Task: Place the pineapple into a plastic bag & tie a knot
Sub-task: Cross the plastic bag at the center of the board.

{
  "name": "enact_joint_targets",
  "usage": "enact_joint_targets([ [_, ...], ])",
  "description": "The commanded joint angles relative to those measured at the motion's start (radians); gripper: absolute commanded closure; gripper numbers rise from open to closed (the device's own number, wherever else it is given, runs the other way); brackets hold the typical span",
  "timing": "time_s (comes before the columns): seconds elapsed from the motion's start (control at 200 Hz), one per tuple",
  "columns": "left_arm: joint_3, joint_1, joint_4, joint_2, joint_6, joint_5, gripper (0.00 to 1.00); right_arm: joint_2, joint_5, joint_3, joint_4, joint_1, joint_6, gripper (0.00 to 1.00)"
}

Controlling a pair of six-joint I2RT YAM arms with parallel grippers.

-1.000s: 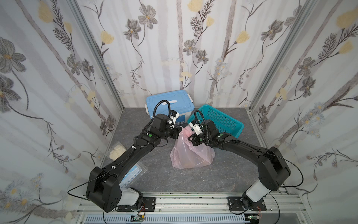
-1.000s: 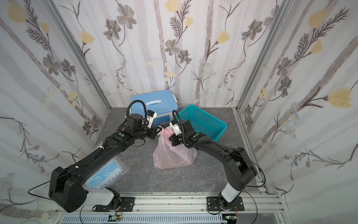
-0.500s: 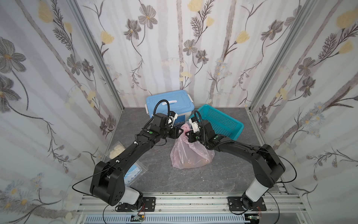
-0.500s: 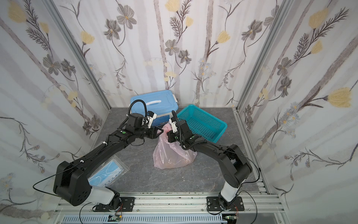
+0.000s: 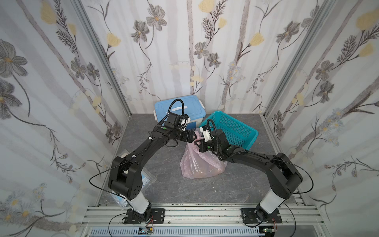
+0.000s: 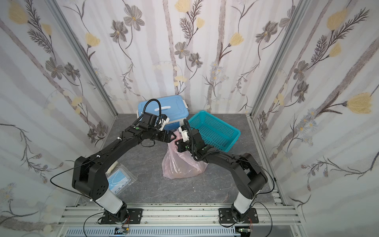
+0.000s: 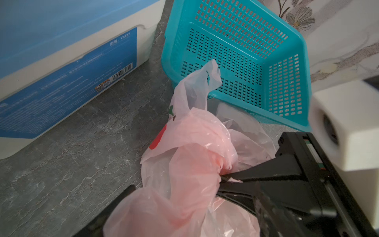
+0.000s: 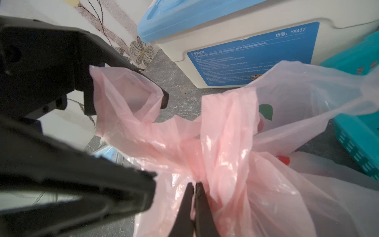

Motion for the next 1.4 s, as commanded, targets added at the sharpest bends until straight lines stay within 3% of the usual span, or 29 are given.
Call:
enact_joint_targets([
  [0.0, 0.013, 0.015, -0.046, -0.032, 0.019, -0.057, 0.08, -0.010, -0.015, -0.005, 0.064, 0.000, 0.010, 1.00],
  [0.24, 0.021, 0.075, -0.199, -0.129, 0.001, -0.173, 0.00, -0.019, -0.015, -0.012, 0.063, -0.001, 0.006, 1.00],
  [0.475, 0.107, 0.044, -0.193, 0.001, -0.040, 0.090, 0.00, -0.010, -0.022, -0.009, 0.063, 0.000, 0.003, 1.00],
  [0.644, 0.197, 0.038, -0.217, 0.133, -0.034, 0.119, 0.00, -0.004, -0.028, -0.003, 0.061, 0.001, 0.003, 1.00],
  [0.854, 0.278, 0.037, -0.284, 0.239, -0.016, 0.165, 0.33, -0.001, -0.023, -0.001, 0.059, 0.002, -0.003, 1.00],
  [1.394, 0.308, 0.023, -0.296, 0.249, 0.000, 0.275, 0.97, -0.006, -0.029, 0.003, 0.029, 0.002, -0.036, 1.00],
])
